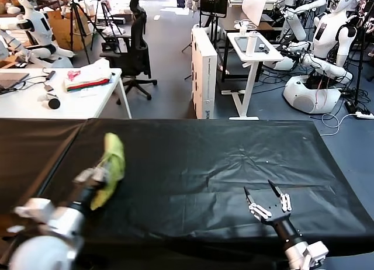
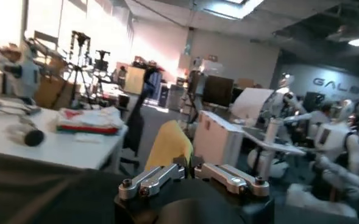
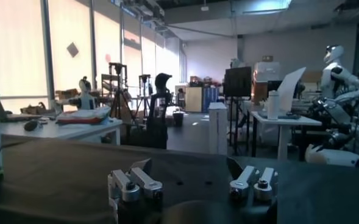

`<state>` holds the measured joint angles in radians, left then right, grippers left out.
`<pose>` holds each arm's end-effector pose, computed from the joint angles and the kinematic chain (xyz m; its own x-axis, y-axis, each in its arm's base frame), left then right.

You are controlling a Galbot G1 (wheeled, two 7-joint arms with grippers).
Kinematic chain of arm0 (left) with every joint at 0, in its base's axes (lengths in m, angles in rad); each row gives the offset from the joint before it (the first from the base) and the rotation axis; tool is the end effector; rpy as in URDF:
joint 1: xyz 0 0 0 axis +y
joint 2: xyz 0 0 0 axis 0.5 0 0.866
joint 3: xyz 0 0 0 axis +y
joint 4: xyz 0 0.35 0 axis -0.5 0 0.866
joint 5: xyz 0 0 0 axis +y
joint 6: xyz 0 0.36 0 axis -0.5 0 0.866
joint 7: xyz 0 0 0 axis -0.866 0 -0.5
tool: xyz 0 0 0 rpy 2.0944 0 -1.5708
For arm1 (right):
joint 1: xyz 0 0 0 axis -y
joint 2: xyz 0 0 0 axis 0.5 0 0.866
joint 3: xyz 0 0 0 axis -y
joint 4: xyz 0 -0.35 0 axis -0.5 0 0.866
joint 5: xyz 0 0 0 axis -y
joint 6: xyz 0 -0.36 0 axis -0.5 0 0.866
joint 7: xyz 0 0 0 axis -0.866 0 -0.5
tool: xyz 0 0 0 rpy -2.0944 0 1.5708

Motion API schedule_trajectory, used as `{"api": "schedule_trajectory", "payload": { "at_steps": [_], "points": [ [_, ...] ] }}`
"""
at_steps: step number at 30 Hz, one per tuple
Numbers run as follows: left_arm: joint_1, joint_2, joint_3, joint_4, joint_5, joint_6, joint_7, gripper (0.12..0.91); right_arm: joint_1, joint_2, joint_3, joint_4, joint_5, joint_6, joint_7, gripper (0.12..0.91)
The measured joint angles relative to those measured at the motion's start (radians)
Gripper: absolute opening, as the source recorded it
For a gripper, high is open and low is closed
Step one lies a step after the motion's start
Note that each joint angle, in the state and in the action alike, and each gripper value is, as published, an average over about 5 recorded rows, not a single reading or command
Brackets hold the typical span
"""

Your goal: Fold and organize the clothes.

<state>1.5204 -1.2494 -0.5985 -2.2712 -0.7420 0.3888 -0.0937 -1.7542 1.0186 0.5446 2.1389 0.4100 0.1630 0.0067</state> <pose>0.1963 0.0568 -0.2189 -0.9601 0.2155 0.1782 0.1353 0.9157 -0.3783 0.1464 -0.0874 -0.2957 -0.9626 -0.2693 0.0302 -0.2701 0.9626 -0.0235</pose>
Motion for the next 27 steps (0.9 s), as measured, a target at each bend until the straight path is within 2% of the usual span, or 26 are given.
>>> {"api": "schedule_trajectory", "payload": {
  "at_steps": [5,6,8,10,14,17,20,27],
  "points": [
    [-0.065,-0.142,0.245,0.133,0.103,-0.004,0.003,0.193,-0.017,0.014,-0.009,0.021,-0.019,-0.033,0.001,0.907],
    [-0.073,-0.161,0.281,0.155,0.112,-0.006,0.003,0.214,-0.016,0.014,-0.013,0.023,-0.020,-0.045,0.001,0.907],
    [-0.083,-0.184,0.335,0.182,0.121,-0.007,0.002,0.295,-0.012,0.010,-0.022,0.024,-0.016,-0.075,0.001,0.907],
    [-0.087,-0.192,0.366,0.193,0.124,-0.007,0.002,0.424,-0.004,0.003,-0.033,0.023,-0.001,-0.112,0.000,0.907],
    [-0.086,-0.190,0.388,0.195,0.126,-0.005,0.006,0.671,0.021,-0.016,-0.057,0.025,0.066,-0.199,0.003,0.907],
    [-0.082,-0.187,0.389,0.187,0.138,-0.010,0.014,0.832,0.046,-0.033,-0.080,0.033,0.138,-0.264,0.021,0.907],
    [-0.084,-0.180,0.378,0.175,0.166,-0.027,0.027,0.897,0.079,-0.047,-0.114,0.040,0.224,-0.328,0.051,0.907],
    [-0.089,-0.140,0.301,0.149,0.166,-0.054,0.028,0.907,0.211,-0.044,-0.218,0.020,0.427,-0.493,0.125,0.907]
  ]
}}
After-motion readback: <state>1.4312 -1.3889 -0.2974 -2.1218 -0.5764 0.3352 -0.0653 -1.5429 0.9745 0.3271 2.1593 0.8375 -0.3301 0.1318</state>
